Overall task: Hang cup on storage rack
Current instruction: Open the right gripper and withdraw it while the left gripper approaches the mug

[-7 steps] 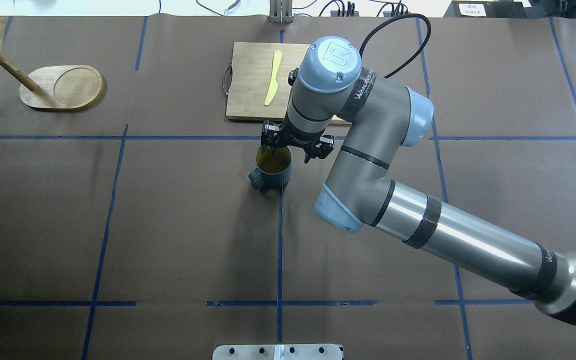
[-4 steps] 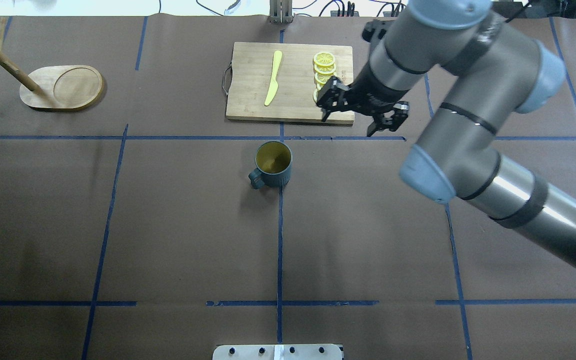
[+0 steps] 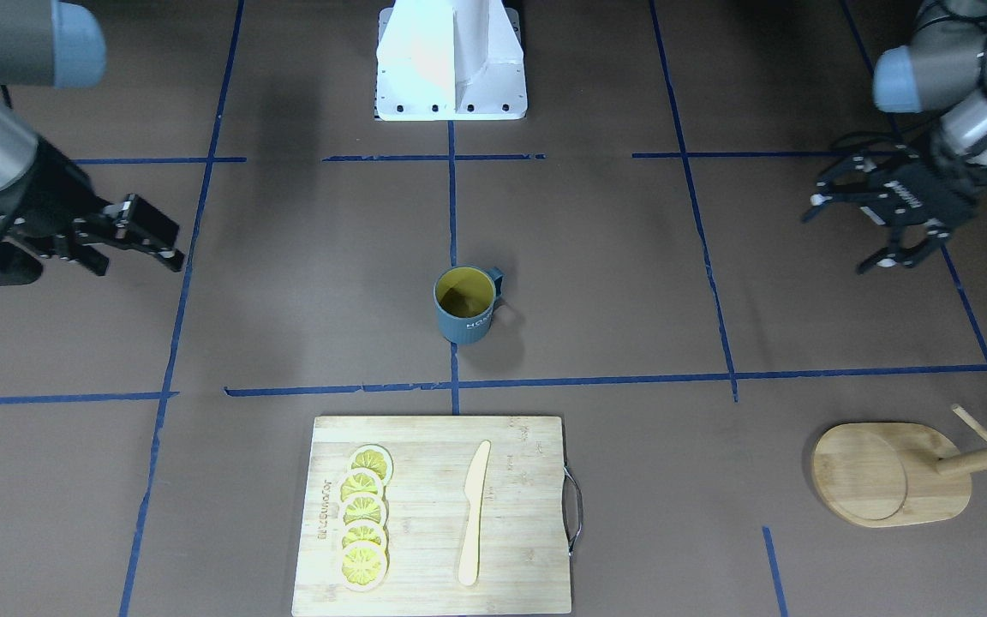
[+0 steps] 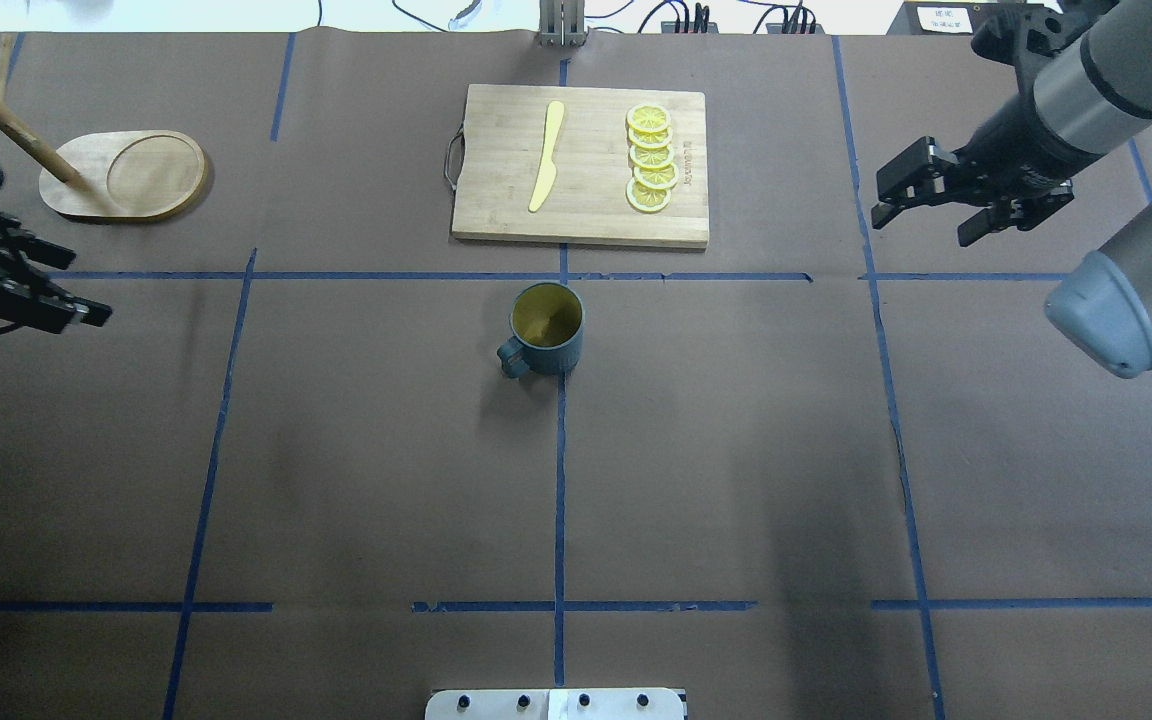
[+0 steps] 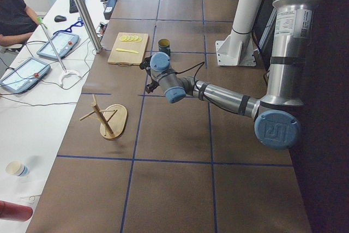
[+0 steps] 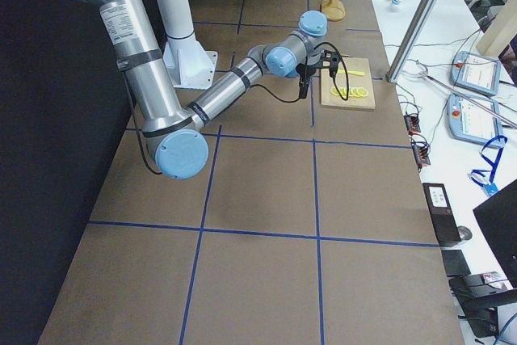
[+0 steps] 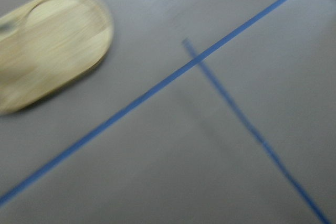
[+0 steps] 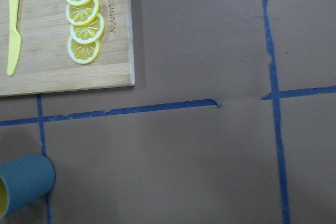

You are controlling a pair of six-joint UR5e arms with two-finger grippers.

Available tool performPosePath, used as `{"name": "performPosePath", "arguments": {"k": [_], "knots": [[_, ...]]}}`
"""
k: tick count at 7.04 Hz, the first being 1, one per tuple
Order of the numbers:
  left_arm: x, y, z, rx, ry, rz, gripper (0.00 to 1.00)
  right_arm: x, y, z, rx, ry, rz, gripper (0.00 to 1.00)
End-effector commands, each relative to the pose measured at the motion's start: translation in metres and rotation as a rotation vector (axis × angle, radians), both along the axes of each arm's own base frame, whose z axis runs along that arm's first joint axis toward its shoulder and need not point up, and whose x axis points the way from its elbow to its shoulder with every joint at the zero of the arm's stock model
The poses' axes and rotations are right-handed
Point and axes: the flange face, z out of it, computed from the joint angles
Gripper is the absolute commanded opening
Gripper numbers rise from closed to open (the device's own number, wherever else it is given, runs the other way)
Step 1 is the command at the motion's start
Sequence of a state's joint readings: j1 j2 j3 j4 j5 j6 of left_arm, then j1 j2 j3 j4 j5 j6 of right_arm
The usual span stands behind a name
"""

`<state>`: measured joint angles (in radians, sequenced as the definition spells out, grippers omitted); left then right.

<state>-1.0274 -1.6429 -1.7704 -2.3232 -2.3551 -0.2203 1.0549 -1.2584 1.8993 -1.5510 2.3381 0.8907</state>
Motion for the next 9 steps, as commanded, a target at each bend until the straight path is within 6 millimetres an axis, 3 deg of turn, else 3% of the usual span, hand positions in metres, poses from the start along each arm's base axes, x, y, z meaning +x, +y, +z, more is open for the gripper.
{"name": "performPosePath", "arguments": {"k": [1, 2, 3, 4, 5, 7, 9], "knots": [[0.106, 0.011, -0.069, 0.056, 0.077, 0.011, 1.00, 0.044, 0.005, 0.055, -0.012, 0.041, 0.003, 1.00], [0.170, 0.026, -0.111, 0.098, 0.112, -0.022, 1.00, 0.066, 0.002, 0.075, 0.031, 0.066, -0.025, 1.00], [0.213, 0.049, -0.126, 0.157, 0.134, -0.094, 1.00, 0.087, 0.000, 0.099, 0.049, 0.090, -0.040, 1.00], [0.240, 0.070, -0.134, 0.205, 0.209, -0.154, 1.00, 0.090, -0.004, 0.111, 0.068, 0.101, -0.066, 1.00], [0.256, 0.078, -0.123, 0.257, 0.299, -0.197, 1.00, 0.090, -0.005, 0.112, 0.069, 0.101, -0.069, 1.00], [0.299, 0.067, -0.116, 0.307, 0.401, -0.250, 1.00, 0.089, -0.005, 0.112, 0.069, 0.101, -0.070, 1.00], [0.324, 0.089, -0.114, 0.306, 0.393, -0.279, 0.99, 0.090, -0.004, 0.114, 0.069, 0.101, -0.070, 1.00]]}}
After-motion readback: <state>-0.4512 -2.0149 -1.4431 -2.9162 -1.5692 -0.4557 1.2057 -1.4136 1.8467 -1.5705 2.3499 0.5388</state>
